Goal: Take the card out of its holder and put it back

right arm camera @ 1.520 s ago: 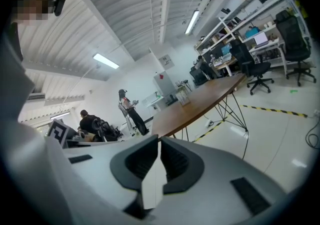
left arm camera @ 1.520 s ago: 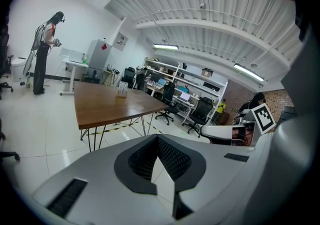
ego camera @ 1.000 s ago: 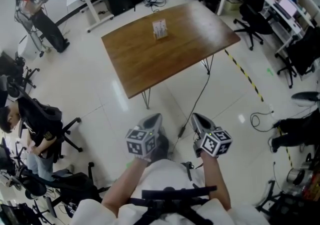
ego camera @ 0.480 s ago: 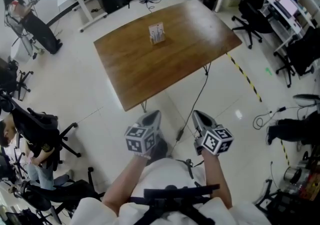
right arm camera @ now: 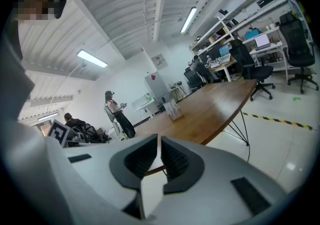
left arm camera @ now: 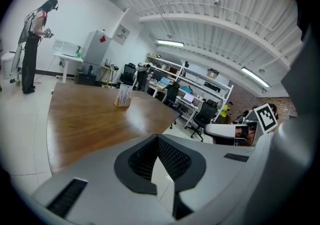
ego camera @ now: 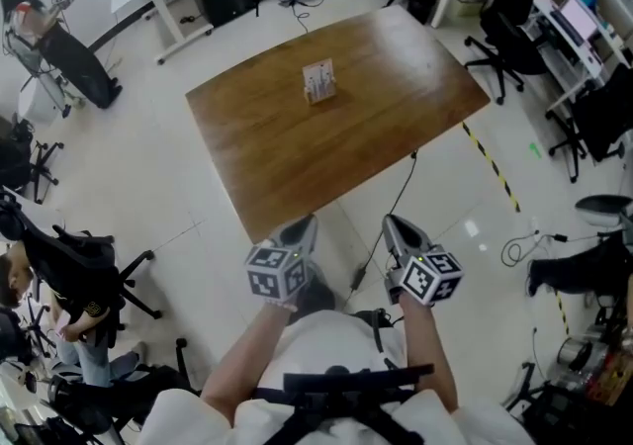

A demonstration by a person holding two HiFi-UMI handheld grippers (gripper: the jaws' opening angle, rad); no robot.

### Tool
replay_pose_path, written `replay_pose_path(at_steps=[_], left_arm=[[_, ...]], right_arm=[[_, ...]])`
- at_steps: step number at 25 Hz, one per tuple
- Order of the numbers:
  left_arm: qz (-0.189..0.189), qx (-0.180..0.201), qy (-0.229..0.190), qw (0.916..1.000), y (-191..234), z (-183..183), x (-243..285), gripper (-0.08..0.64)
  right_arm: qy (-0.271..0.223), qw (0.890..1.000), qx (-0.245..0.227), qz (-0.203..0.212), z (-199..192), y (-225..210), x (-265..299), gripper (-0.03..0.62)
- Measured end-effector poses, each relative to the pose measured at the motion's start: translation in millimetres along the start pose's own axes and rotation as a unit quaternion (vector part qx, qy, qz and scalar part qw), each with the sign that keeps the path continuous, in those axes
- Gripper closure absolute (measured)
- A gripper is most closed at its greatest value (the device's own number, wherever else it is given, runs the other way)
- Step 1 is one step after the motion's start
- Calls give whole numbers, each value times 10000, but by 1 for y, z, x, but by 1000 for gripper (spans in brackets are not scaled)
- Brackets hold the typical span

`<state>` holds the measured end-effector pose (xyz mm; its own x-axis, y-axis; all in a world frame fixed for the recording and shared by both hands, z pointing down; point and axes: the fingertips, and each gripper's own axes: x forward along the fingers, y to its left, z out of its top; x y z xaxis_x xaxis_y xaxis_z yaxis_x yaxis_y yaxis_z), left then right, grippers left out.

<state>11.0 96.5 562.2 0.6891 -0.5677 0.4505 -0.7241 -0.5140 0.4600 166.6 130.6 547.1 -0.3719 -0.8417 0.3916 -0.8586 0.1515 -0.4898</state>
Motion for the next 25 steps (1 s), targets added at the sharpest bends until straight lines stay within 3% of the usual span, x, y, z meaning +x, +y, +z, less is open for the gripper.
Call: replay_pose_path(at_steps=[10, 25], left_arm=[[-325, 57, 221, 9992, 12, 18, 31, 572], [-204, 55, -62, 9998, 45, 58, 36, 572]], right_arm=[[-72, 9999, 15, -148, 22, -1, 48, 525], [-101, 9994, -342, -21, 47, 19, 90, 525]])
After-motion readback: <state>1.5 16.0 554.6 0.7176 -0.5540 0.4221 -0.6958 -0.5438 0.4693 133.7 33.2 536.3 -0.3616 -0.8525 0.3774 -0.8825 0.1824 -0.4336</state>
